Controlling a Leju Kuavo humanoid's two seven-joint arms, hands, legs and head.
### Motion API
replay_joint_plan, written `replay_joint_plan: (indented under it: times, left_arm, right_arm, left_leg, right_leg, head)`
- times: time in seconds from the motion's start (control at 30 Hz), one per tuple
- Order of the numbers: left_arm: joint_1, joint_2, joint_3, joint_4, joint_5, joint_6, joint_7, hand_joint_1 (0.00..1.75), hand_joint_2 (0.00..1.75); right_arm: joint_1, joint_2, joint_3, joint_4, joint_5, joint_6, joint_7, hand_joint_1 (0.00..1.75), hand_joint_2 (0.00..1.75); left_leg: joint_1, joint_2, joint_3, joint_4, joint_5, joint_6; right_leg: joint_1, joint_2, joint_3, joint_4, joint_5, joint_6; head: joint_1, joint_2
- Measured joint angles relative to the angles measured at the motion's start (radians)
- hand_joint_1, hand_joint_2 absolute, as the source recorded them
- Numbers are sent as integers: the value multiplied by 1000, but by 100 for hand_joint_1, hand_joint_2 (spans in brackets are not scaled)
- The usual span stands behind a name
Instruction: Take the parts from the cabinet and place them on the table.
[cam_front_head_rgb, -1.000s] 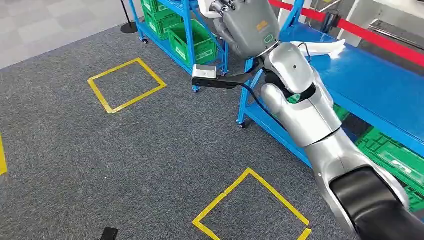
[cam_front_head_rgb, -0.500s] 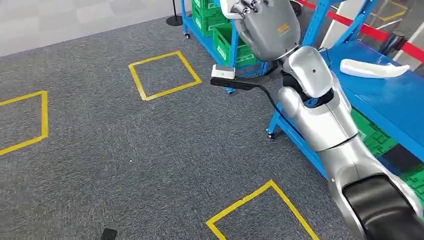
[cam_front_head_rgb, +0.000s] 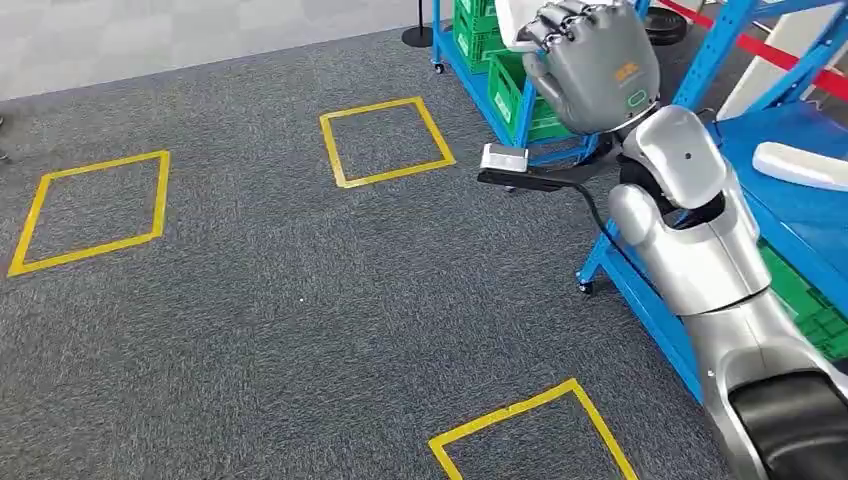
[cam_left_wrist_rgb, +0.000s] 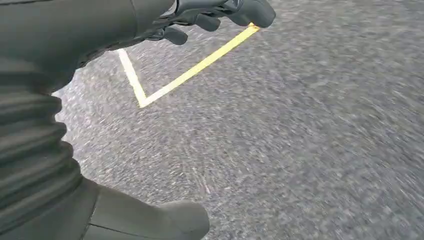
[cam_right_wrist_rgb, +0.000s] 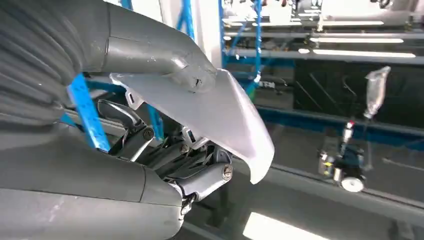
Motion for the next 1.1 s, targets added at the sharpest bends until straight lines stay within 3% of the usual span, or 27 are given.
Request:
replay_joint_plan:
  times: [0.03,0.17,0.2,0.23,0.27,0.3,0.33,0.37,0.4,0.47,0.5,0.53,0.63,0.67,0.7,0.73,0.77,0.8,0.87,0.9,0.93,0.97,1.0,1.03,1.07,1.1]
  left_arm:
    - [-1,3,0,0,0,0,0,0,175]
    - [6,10,0,0,0,-2,0,0,175]
    - [8,10,0,0,0,-2,0,0,175]
    - [4,10,0,0,0,-2,0,0,175]
    - [1,11,0,0,0,-2,0,0,175]
    - [1,11,0,0,0,-2,0,0,175]
    - [2,11,0,0,0,-2,0,0,175]
    - [4,11,0,0,0,-4,2,0,175]
    - [6,11,0,0,-4,-9,6,0,175]
    - [10,13,-1,0,-9,-15,11,0,175]
    - [13,13,-1,1,-10,-15,11,0,175]
    - [17,15,-1,1,-9,-16,10,0,175]
    - [32,23,-1,1,5,-23,4,0,175]
    - [38,26,-1,1,7,-24,4,0,175]
    - [40,28,-1,1,9,-25,5,0,175]
    - [39,26,-1,2,10,-29,6,0,175]
    - [33,26,-1,2,15,-34,8,0,175]
    - [28,25,0,2,20,-35,9,0,175]
    - [23,18,1,2,32,-40,10,0,175]
    - [24,15,3,3,41,-42,11,0,175]
    - [25,13,7,3,49,-43,12,0,175]
    - [25,13,11,3,57,-44,13,0,175]
    - [24,13,14,3,61,-45,13,0,175]
    - [23,13,18,3,67,-46,13,0,175]
    - [23,12,21,3,69,-46,13,0,175]
    - [23,11,26,4,73,-46,11,0,175]
  right_arm:
    - [0,-12,-3,-7,-1,0,-2,175,175]
    - [1,-25,-4,-21,-2,3,-6,175,175]
    - [3,-30,-6,-27,-2,3,-6,175,175]
    - [2,-33,-7,-29,-3,2,-7,175,175]
    - [3,-40,-8,-29,-3,2,-6,175,175]
    - [6,-48,-8,-29,-3,3,-6,175,175]
    - [9,-52,-8,-29,-4,3,-6,175,175]
    - [14,-53,-8,-29,-4,3,-6,175,175]
    - [17,-56,-8,-29,-5,3,-6,175,175]
    - [17,-67,-8,-31,-15,1,-6,175,175]
    - [15,-75,-8,-34,-24,-1,-7,175,175]
    - [13,-85,-8,-35,-33,-4,-10,175,175]
    - [-3,-103,-5,-34,-64,-21,-28,175,175]
    - [-12,-103,-4,-34,-74,-29,-32,175,175]
    - [-27,-102,-1,-32,-82,-37,-35,175,175]
    - [-44,-101,3,-29,-85,-41,-38,175,175]
    - [-60,-101,6,-23,-89,-49,-40,175,175]
    - [-70,-101,8,-15,-91,-58,-40,175,175]
    - [-81,-98,16,-1,-90,-76,-34,175,175]
    - [-81,-93,23,2,-86,-85,-27,175,175]
    - [-81,-90,28,4,-79,-92,-20,175,175]
    - [-81,-85,31,5,-71,-99,-10,175,175]
    - [-81,-82,32,5,-67,-104,0,175,175]
    - [-81,-82,32,4,-62,-108,8,175,175]
    - [-80,-84,32,3,-61,-111,15,175,175]
    - [-78,-86,32,2,-58,-113,18,175,175]
  left_leg:
    - [-15,35,18,-27,-18,10]
    - [-11,-22,11,-35,-4,33]
    - [-5,-33,18,-43,0,39]
    - [-3,-46,18,-44,3,44]
    - [-1,-57,17,-43,3,48]
    - [-1,-71,16,-43,4,49]
    - [-1,-86,14,-42,4,50]
    - [-2,-102,12,-40,4,50]
    - [-1,-116,11,-38,4,49]
    - [0,-146,11,-31,4,47]
    - [1,-160,9,-26,3,43]
    - [1,-173,5,-24,4,35]
    - [8,-208,-10,-31,16,11]
    - [6,-219,-12,-35,20,4]
    - [6,-208,-19,-29,17,3]
    - [-4,-142,-32,1,-5,0]
    - [-3,-100,-63,64,-43,-3]
    - [-1,-78,-101,147,-82,-5]
    - [3,-67,-158,274,-126,-8]
    - [4,-66,-157,275,-116,-8]
    - [4,-64,-130,230,-88,-8]
    - [4,-55,-83,145,-49,-7]
    - [3,-31,-26,45,-12,-4]
    - [-3,23,6,-23,-16,0]
    - [-7,20,15,-27,-13,12]
    - [-7,5,12,-25,-11,19]
  right_leg:
    - [9,-10,0,3,-5,7]
    - [8,-54,10,-1,-9,26]
    - [0,-26,8,11,-20,33]
    - [-4,33,-9,52,-48,37]
    - [-5,69,-42,121,-83,42]
    - [-6,85,-83,205,-119,45]
    - [-7,90,-124,282,-145,47]
    - [-7,91,-148,320,-146,47]
    - [-8,92,-143,301,-124,46]
    - [-12,103,-70,149,-36,44]
    - [-15,131,-23,58,3,43]
    - [-20,184,-5,19,-16,45]
    - [-6,151,-4,13,-5,32]
    - [-9,141,-4,9,-1,25]
    - [-18,123,-1,-1,6,16]
    - [-16,112,0,-4,7,9]
    - [-13,98,-1,-5,7,4]
    - [-9,82,-1,-5,6,2]
    - [-5,51,-1,-4,4,-1]
    - [-4,38,-1,-4,4,-1]
    - [-4,24,-1,-4,3,-1]
    - [-3,11,0,-3,1,0]
    - [-3,-1,2,-1,-1,4]
    - [0,-14,4,1,-5,8]
    - [6,-22,3,4,-9,15]
    - [6,-34,5,2,-11,18]
  head:
    - [0,0]
    - [2,0]
    - [2,0]
    - [2,0]
    - [5,0]
    - [7,0]
    - [7,0]
    - [7,0]
    - [7,0]
    - [7,0]
    - [7,0]
    - [6,0]
    - [8,0]
    - [6,0]
    - [6,0]
    - [1,0]
    - [-2,0]
    - [-2,0]
    - [-2,0]
    - [-2,0]
    - [-2,0]
    - [-2,0]
    - [-2,0]
    - [-2,0]
    - [0,0]
    - [1,0]
